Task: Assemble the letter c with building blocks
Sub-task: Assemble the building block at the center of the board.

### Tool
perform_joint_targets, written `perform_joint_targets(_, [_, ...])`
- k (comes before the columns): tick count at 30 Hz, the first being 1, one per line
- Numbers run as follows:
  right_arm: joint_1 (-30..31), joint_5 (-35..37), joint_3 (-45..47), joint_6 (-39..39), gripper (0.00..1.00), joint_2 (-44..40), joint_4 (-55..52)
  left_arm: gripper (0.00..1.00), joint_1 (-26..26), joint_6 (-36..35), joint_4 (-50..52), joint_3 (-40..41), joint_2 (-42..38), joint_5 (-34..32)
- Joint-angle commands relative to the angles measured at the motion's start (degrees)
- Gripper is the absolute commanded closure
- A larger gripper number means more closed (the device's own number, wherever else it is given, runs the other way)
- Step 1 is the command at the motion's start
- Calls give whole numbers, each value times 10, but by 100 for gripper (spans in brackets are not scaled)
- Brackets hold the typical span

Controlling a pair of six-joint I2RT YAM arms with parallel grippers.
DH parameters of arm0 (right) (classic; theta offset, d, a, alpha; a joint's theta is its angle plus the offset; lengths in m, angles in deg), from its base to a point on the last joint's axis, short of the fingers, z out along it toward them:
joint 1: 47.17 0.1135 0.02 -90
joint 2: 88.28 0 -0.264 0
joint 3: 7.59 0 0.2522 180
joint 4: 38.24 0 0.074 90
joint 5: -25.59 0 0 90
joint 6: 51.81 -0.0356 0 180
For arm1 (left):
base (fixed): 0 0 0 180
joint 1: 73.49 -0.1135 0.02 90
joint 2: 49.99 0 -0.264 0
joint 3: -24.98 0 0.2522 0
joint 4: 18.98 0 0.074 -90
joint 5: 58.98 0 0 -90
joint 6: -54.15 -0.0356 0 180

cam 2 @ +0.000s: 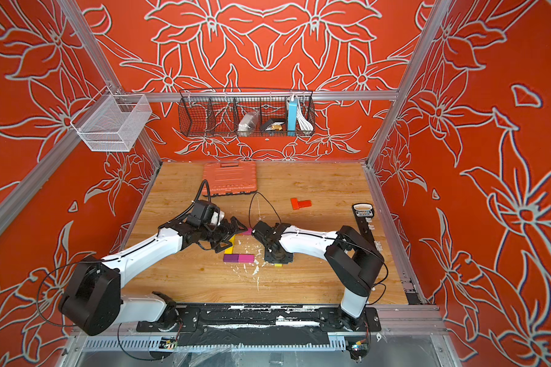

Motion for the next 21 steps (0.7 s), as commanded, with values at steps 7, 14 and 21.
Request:
perform_joint_targets(7, [-9, 9, 9, 9, 70, 33, 7, 2, 3, 3, -9, 1, 4, 2])
perform_joint_targets(14, [-9, 8, 9, 9, 67, 32, 5, 1, 3, 3, -11, 1, 4, 3])
perform_joint_targets(21, [-10, 7, 11, 10, 48, 24, 8, 1, 4, 4, -15, 2, 6, 5])
